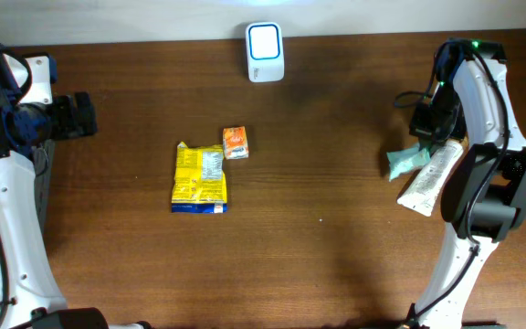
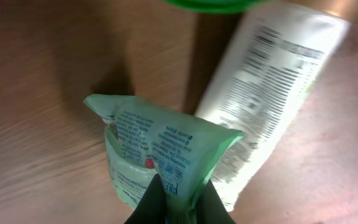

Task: Scan the item barcode
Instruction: 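Carry the mint pack right and drop it beside the tube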

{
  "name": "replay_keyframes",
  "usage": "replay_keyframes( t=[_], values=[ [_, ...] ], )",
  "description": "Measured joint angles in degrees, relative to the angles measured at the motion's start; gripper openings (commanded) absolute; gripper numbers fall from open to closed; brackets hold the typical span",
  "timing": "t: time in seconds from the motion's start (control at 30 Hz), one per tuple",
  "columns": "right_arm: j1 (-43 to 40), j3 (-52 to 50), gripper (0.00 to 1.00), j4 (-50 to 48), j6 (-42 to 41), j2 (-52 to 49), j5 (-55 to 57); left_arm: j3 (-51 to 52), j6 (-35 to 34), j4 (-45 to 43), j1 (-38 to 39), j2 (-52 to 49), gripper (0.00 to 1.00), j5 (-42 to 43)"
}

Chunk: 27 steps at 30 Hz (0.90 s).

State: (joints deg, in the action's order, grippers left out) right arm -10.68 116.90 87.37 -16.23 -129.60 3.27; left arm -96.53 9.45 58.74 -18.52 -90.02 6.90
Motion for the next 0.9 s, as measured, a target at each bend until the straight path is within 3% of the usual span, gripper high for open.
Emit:
replay_keyframes(
  t=[0.03, 0.17, 0.27, 0.3, 0.67, 0.9],
  values=[
    [-0.15, -0.09, 0.05, -0.02, -0.68, 0.00, 1.11, 0.00, 0.00, 0.00, 0.00, 0.00, 0.99, 0.00],
    [-0.48, -0.09, 0.25, -0.17, -2.60, 0.00, 3.91, 0.00, 0.00, 0.00, 0.00, 0.00, 0.99, 0.00],
    [-0.59, -0.09, 0.62, -0.20, -3.15, 0.00, 4.83, 0.00, 0.00, 0.02, 0.00, 0.00, 0.99, 0.00],
    [-0.59, -0.09, 0.65, -0.15, -3.43, 0.00, 4.83, 0.00, 0.00, 0.00, 0.00, 0.00, 0.99, 0.00],
    [0.96, 5.64, 0.62, 5.31, 1.64, 4.66, -2.08, 0.00, 0.00, 0.00, 0.00, 0.00, 0.99, 0.00],
    [14.38, 7.54, 0.69, -1.22, 7.76, 10.29, -16.06, 0.00, 0.00, 0.02, 0.00, 0.00, 0.99, 0.00]
  ],
)
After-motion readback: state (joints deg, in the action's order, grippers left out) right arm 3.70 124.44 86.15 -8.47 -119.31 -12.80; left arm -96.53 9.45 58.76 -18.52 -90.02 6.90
